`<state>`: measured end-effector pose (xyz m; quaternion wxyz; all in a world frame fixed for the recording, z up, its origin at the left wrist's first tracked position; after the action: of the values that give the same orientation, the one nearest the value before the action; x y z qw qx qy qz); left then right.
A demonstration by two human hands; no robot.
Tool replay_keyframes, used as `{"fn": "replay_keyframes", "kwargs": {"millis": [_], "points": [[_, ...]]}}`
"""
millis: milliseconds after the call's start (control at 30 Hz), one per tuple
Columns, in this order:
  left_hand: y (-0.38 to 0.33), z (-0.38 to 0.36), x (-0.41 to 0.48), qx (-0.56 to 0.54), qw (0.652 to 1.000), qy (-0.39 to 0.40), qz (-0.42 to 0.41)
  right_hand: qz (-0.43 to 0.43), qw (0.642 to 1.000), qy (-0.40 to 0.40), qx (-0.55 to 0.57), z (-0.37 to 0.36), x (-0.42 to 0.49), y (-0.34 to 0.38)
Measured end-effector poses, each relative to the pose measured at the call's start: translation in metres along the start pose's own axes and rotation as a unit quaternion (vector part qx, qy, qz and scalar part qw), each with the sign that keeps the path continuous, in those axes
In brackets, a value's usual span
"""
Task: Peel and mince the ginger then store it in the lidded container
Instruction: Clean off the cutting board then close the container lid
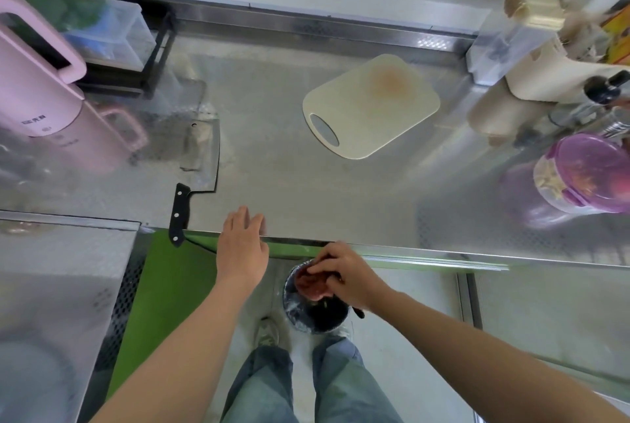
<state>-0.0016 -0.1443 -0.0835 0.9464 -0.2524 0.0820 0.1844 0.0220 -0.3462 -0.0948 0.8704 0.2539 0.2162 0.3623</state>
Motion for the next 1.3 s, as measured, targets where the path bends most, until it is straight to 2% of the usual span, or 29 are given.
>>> {"fn": "replay_keyframes", "kwargs": {"millis": [100,167,233,333,400,467,500,600,667,900,967,1033,1067,1100,1167,1233,1300], "points": [[-0.006,-0.008,-0.006,0.007,1.000,0.006,-0.010,-0.056,0.983,-0.173,0.019,0.037,0.010,-0.011],[-0.010,-0.011,-0.010,0.008,1.000,0.005,-0.014,-0.099,0.970,-0.222,-0.006,0.051,0.018,-0.024],[-0.013,-0.013,-0.014,0.008,1.000,0.008,-0.017,-0.084,0.979,-0.182,-0.048,0.042,0.019,-0.026],[-0.013,-0.015,-0.017,0.006,1.000,0.012,-0.019,-0.033,0.993,-0.067,-0.089,0.003,-0.003,-0.016],[-0.012,-0.015,-0.017,0.006,1.000,0.011,-0.024,-0.038,0.995,-0.061,-0.068,-0.007,-0.015,-0.012],[-0.011,-0.015,-0.017,0.006,1.000,0.011,-0.029,-0.099,0.986,-0.132,-0.016,-0.004,-0.020,-0.013],[-0.010,-0.015,-0.017,0.005,0.999,0.011,-0.030,-0.160,0.972,-0.168,0.020,-0.002,-0.025,-0.015],[-0.010,-0.016,-0.017,-0.003,0.999,0.017,-0.027,-0.363,0.898,-0.215,0.125,-0.004,-0.040,-0.023],[-0.009,-0.016,-0.018,0.001,0.999,0.023,-0.030,-0.388,0.885,-0.215,0.143,-0.005,-0.040,-0.019],[-0.006,-0.014,-0.019,0.003,0.999,0.035,-0.039,-0.308,0.936,-0.157,0.070,-0.030,0.000,0.005],[-0.005,-0.014,-0.020,0.007,0.998,0.041,-0.043,-0.304,0.949,-0.066,0.052,-0.050,0.005,0.002],[-0.003,-0.014,-0.020,0.007,0.998,0.044,-0.046,-0.323,0.945,0.047,0.018,-0.062,0.003,-0.003],[-0.002,-0.014,-0.020,0.006,0.998,0.045,-0.047,-0.343,0.937,0.058,0.008,-0.061,0.000,-0.006],[-0.002,-0.014,-0.020,0.006,0.998,0.044,-0.048,-0.367,0.930,0.029,0.013,-0.054,-0.004,-0.009],[-0.002,-0.014,-0.021,0.008,0.998,0.045,-0.049,-0.406,0.908,-0.092,0.048,-0.034,-0.012,-0.011],[-0.003,-0.015,-0.021,0.010,0.998,0.045,-0.051,-0.398,0.893,-0.191,0.090,-0.021,-0.016,-0.008],[-0.003,-0.015,-0.022,0.011,0.998,0.044,-0.052,-0.362,0.908,-0.179,0.112,-0.024,-0.009,-0.003]]}}
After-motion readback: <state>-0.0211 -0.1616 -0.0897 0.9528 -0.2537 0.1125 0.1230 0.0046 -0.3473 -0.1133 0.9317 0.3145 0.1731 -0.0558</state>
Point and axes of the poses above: each hand's wrist, its own x-axis towards the middle knuckle, its own z-axis out of the back of the hand, y = z × x, the point moved 5 cm from there along x, towards the middle knuckle, and after that the axes turned 10 degrees about -x, right-handed, at the moved point
